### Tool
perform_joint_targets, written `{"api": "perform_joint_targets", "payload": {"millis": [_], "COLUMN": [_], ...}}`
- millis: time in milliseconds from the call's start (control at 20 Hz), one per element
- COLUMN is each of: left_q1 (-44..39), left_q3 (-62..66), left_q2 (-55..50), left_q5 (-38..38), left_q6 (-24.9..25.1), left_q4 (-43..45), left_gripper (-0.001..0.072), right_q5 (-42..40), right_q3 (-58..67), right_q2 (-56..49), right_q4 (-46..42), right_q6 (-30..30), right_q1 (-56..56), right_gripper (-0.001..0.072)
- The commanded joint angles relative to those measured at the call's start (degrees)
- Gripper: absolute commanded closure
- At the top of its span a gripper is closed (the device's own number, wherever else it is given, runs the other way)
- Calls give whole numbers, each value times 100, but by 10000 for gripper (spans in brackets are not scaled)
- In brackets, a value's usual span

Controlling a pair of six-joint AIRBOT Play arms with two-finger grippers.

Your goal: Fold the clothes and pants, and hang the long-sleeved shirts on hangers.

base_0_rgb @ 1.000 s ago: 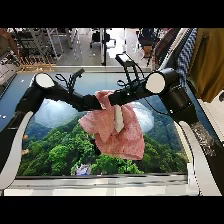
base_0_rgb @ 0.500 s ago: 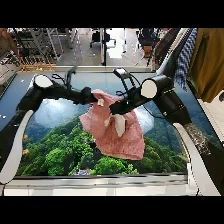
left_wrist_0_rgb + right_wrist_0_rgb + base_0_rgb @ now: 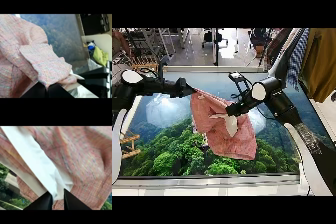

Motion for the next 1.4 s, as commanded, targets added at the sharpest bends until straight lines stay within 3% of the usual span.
{"api": "perform_joint_targets", "payload": {"millis": [0, 50, 100, 150, 300, 550, 700, 850, 900, 950, 1000, 1050, 1150, 1250, 1350], "left_q1": [42, 42, 42, 42, 48, 66, 24, 26, 55, 114, 210, 339, 682, 1174, 1895], "left_q3": [7, 7, 7, 7, 7, 7, 7, 7, 7, 7, 7, 7, -9, -343, -1172], "left_q2": [22, 22, 24, 24, 22, 22, 20, 22, 22, 28, 44, 70, 240, 741, 1508], "left_q5": [31, 26, 22, -17, -122, -125, -129, -317, -516, -817, -1250, -1792, -2774, -2723, -2046], "left_q6": [7, 7, 7, 7, 7, -146, -223, -564, -551, -420, -229, -188, -188, -238, -382], "left_q4": [-28, -46, -50, -50, -2, 745, 826, 1644, 1720, 1716, 1753, 1910, 3056, 4616, 5779], "left_gripper": [692, 692, 692, 692, 692, 692, 692, 686, 548, 214, 122, 136, 266, 276, 275], "right_q5": [249, 229, 173, 79, -258, -597, -1080, -1217, -1292, -1366, -1405, -1397, -1366, -1366, -1362], "right_q3": [114, 111, 111, 111, 216, 1648, 1427, 990, 964, 964, 964, 960, 931, 857, 817], "right_q2": [-2, -7, -7, -7, 0, 177, 177, 28, -68, -160, -247, -306, -391, -402, -413], "right_q4": [-42, -39, -46, -63, -90, -348, -389, -350, -343, -330, -308, -304, -306, -348, -354], "right_q6": [20, 22, 20, 24, 26, 391, 481, 625, 625, 627, 625, 623, 579, 575, 496], "right_q1": [4, 4, 4, 4, 4, 225, 376, 448, 487, 525, 562, 619, 682, 688, 688], "right_gripper": [546, 566, 679, 690, 691, 693, 693, 692, 692, 692, 692, 692, 691, 691, 691]}}
